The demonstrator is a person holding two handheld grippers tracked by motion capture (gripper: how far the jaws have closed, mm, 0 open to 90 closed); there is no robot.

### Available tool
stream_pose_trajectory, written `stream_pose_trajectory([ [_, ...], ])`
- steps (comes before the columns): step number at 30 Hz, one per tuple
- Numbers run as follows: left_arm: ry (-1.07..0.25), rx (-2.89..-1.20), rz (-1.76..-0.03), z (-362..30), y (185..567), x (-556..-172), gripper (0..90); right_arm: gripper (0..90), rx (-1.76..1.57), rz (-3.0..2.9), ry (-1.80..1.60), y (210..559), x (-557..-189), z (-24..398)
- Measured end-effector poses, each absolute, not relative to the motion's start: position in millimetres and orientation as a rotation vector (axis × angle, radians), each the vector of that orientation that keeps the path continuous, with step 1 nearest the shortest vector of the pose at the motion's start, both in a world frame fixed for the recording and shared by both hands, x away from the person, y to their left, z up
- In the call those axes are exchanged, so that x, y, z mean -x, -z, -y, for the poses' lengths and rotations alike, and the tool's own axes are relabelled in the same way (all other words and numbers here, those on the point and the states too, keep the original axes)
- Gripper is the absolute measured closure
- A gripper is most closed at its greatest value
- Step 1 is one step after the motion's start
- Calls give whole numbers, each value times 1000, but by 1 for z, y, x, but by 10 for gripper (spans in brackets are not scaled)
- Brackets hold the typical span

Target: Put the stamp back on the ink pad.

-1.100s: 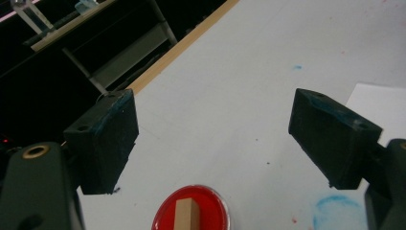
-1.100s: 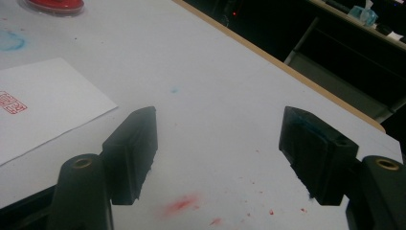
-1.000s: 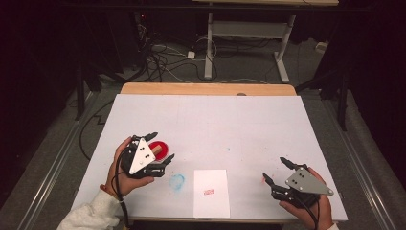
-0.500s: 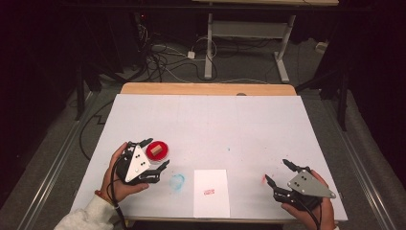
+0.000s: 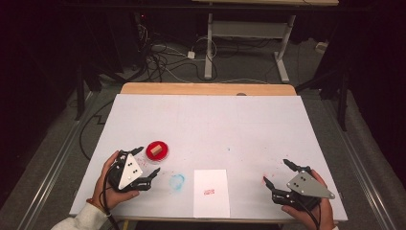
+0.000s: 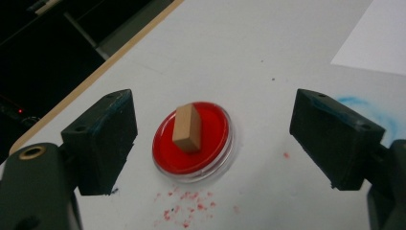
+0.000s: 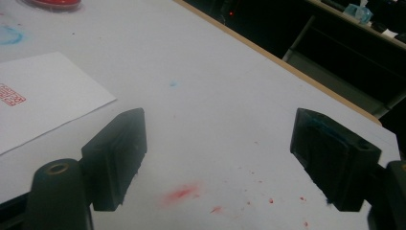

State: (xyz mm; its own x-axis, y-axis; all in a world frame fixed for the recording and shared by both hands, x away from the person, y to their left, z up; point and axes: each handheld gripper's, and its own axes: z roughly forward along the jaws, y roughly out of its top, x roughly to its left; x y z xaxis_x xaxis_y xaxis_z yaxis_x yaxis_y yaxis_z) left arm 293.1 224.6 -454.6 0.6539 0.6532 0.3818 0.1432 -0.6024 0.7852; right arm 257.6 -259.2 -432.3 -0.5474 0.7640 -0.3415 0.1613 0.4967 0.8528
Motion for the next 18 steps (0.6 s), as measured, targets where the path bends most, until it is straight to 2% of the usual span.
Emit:
stream_pose_trajectory([
  [3,-837,-2118,-639,-230,460,-294,158,162,-765,-1999,-1040,434,-258,260],
  [18,-728,-2173,-734,-241,488,-285,158,165,-777,-1988,-1031,438,-258,262],
])
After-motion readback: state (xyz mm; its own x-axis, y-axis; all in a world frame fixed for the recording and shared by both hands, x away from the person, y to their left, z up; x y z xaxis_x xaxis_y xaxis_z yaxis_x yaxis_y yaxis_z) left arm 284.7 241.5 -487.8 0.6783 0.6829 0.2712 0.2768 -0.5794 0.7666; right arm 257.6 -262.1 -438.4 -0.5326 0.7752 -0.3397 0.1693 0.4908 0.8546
